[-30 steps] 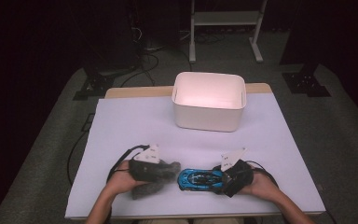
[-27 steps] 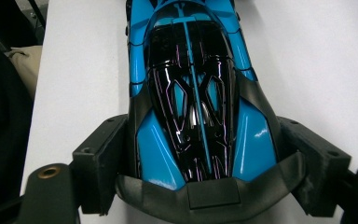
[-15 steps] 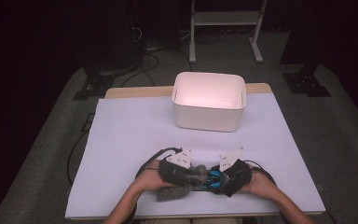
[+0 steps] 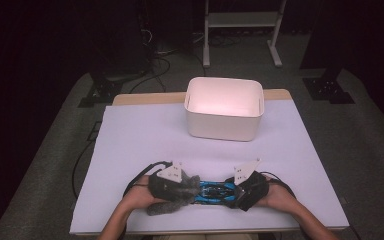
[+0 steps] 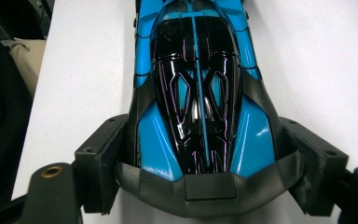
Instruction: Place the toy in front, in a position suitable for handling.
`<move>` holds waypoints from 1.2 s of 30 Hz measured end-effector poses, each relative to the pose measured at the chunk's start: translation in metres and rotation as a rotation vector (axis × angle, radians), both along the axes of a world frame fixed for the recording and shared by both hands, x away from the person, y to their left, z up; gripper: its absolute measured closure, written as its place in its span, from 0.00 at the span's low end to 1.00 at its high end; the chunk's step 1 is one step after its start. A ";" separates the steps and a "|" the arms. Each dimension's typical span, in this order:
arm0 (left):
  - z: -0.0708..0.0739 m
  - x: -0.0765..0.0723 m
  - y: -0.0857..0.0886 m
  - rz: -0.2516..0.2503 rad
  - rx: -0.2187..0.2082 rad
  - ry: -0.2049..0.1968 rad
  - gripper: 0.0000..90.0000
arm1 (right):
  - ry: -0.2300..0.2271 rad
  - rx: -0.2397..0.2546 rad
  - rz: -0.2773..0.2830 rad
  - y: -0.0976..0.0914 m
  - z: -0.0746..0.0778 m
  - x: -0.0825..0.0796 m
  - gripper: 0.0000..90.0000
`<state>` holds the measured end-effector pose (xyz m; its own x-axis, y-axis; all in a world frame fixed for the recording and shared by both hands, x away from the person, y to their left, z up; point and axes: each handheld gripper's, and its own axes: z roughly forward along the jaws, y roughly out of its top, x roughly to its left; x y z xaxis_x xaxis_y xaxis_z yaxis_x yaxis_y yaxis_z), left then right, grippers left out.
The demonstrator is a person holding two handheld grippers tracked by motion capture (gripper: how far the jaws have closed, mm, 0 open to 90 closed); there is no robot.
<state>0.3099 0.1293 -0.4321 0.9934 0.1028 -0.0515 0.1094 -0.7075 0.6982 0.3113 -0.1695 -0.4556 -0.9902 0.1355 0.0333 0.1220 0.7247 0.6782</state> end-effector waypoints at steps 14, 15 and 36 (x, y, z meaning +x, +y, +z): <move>0.010 0.008 -0.044 -0.107 -0.073 0.017 0.83 | -0.011 -0.066 0.061 0.017 0.005 0.003 0.26; 0.012 0.008 -0.047 -0.114 -0.068 0.014 0.83 | -0.011 -0.066 0.067 0.017 0.005 0.004 0.26; 0.005 -0.004 -0.009 -0.053 -0.054 0.006 0.82 | -0.016 -0.040 0.057 0.030 0.003 -0.002 0.25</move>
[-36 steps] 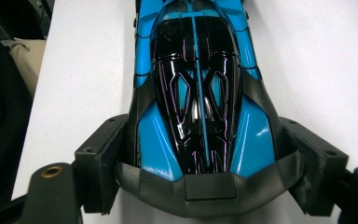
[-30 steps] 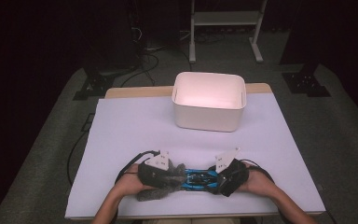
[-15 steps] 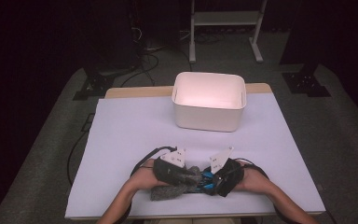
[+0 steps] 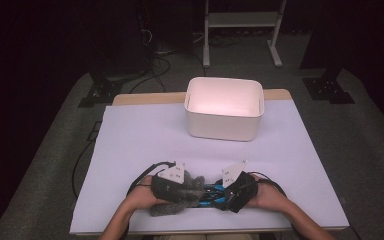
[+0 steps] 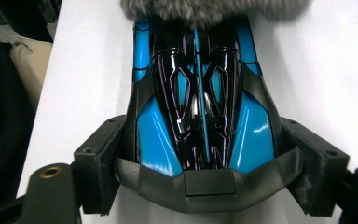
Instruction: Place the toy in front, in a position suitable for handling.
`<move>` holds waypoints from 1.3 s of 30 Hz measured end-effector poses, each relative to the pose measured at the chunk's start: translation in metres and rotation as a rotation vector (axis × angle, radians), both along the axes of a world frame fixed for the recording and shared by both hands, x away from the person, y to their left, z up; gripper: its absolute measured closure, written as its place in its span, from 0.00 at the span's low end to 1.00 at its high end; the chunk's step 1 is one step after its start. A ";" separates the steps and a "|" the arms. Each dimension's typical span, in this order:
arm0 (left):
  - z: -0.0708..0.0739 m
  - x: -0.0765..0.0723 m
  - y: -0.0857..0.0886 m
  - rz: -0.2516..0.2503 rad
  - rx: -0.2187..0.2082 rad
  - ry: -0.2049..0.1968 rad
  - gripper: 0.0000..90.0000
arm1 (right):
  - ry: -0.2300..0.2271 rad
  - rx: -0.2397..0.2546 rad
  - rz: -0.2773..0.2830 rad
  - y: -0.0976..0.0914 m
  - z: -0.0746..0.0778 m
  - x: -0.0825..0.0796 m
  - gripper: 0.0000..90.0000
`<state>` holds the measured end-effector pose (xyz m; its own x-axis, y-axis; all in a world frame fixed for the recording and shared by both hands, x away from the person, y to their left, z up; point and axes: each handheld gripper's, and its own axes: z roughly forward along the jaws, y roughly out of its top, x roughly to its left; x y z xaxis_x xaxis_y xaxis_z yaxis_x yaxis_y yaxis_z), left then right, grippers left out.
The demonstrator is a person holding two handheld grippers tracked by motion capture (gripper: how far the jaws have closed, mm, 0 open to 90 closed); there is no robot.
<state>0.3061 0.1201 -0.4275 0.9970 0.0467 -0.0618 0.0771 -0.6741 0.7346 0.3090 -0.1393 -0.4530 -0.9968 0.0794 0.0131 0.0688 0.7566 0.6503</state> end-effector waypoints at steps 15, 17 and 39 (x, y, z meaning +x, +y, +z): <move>-0.002 0.001 0.008 0.021 -0.005 0.019 0.82 | -0.002 0.053 -0.071 -0.023 0.007 -0.007 0.24; 0.000 0.001 0.006 0.022 -0.004 0.017 0.82 | -0.010 0.053 -0.067 -0.023 0.007 -0.007 0.25; 0.012 0.006 -0.093 -0.149 0.106 -0.012 0.82 | -0.020 0.075 -0.063 -0.019 0.002 -0.008 0.25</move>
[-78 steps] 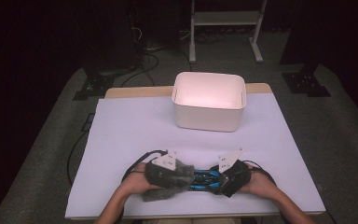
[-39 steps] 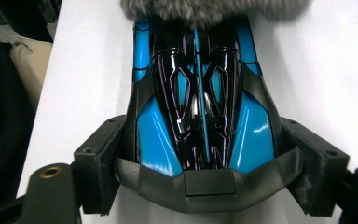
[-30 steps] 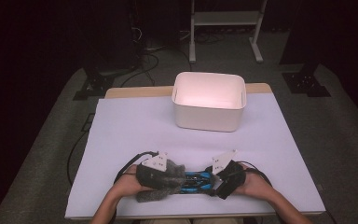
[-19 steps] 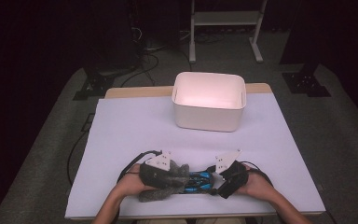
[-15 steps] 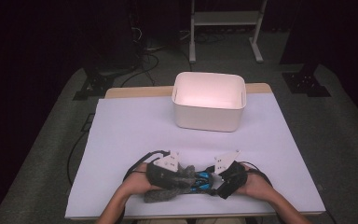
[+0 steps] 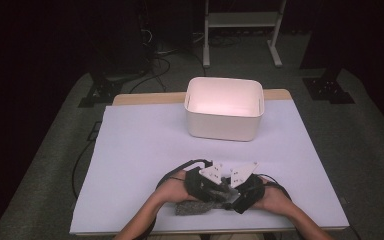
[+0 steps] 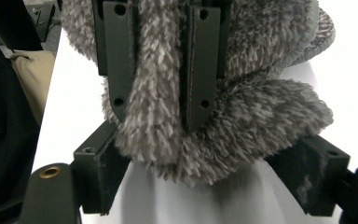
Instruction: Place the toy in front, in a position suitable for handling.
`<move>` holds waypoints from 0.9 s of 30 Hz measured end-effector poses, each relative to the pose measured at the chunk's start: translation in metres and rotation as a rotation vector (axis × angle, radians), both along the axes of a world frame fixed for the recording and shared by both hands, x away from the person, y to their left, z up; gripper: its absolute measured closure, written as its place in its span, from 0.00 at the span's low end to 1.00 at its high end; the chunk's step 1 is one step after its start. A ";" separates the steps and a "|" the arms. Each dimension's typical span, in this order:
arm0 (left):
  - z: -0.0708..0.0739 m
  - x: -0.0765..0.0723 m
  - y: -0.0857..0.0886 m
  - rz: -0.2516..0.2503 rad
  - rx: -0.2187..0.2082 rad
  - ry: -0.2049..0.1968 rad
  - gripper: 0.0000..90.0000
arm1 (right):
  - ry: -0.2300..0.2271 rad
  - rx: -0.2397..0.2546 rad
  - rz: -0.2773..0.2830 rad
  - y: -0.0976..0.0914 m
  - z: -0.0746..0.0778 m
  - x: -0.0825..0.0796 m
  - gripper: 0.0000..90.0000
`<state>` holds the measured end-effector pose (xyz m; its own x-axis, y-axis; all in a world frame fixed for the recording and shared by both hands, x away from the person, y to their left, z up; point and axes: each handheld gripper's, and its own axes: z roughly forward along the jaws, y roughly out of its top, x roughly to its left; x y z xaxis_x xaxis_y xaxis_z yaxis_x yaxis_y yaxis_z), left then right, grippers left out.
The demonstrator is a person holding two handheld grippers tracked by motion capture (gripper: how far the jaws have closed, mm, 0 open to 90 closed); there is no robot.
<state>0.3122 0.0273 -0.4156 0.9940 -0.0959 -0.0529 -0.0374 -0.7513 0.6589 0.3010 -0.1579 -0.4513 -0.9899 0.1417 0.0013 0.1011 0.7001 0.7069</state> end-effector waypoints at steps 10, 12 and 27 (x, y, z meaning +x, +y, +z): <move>-0.002 0.001 0.026 0.042 -0.028 0.047 0.81 | 0.014 -0.005 0.006 0.008 -0.003 0.002 0.27; -0.003 0.001 0.027 0.036 -0.029 0.049 0.81 | 0.045 -0.002 0.001 0.011 -0.005 0.004 0.27; 0.000 0.000 0.036 0.025 -0.018 0.033 0.81 | 0.012 -0.009 0.008 0.022 -0.008 0.002 0.24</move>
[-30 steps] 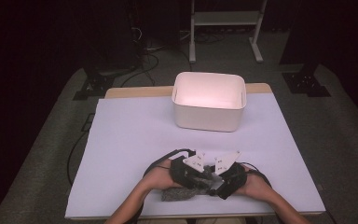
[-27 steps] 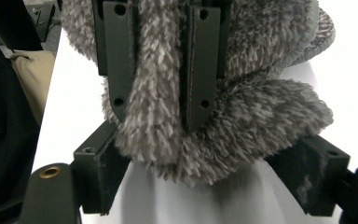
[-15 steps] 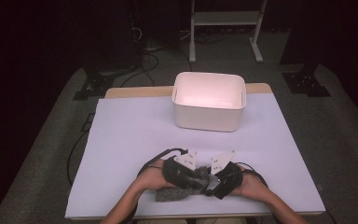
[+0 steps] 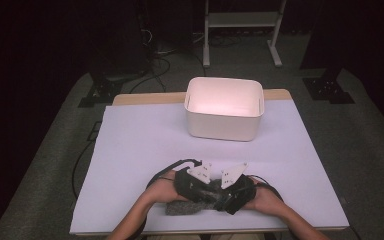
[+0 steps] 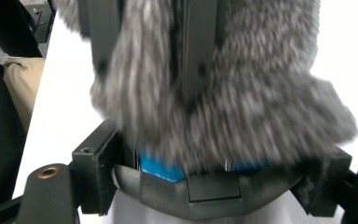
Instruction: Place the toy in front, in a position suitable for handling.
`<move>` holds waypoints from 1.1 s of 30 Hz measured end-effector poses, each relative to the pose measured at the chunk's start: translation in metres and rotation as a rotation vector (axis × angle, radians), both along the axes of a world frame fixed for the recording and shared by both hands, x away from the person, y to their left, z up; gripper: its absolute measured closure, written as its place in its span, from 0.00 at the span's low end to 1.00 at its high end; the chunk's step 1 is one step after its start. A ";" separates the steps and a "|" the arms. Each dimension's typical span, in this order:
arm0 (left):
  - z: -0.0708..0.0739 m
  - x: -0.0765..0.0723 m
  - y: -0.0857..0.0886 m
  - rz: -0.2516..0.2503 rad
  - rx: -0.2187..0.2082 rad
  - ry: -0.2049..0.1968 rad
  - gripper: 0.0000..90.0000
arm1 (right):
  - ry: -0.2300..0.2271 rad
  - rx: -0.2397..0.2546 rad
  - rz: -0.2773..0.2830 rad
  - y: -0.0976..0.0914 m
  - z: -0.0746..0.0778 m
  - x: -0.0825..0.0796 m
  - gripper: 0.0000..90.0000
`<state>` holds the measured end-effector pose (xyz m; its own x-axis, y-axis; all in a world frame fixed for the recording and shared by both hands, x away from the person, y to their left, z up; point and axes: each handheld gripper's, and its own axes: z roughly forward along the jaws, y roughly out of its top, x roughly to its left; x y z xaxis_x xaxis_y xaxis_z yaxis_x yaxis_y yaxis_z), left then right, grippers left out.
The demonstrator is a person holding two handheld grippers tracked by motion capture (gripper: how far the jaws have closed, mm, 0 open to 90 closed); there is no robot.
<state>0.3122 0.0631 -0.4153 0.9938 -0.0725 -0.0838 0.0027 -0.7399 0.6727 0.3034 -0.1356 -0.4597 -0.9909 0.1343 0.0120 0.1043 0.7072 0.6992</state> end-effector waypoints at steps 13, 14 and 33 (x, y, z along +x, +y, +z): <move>-0.012 -0.004 0.087 0.198 0.021 0.001 0.79 | -0.002 -0.004 0.014 -0.003 0.000 0.001 0.24; -0.014 -0.004 0.091 0.210 0.023 0.008 0.79 | -0.002 -0.003 0.015 -0.003 0.000 0.001 0.24; -0.001 0.024 0.035 0.102 0.037 0.039 0.82 | -0.004 -0.005 0.019 -0.003 0.000 0.002 0.24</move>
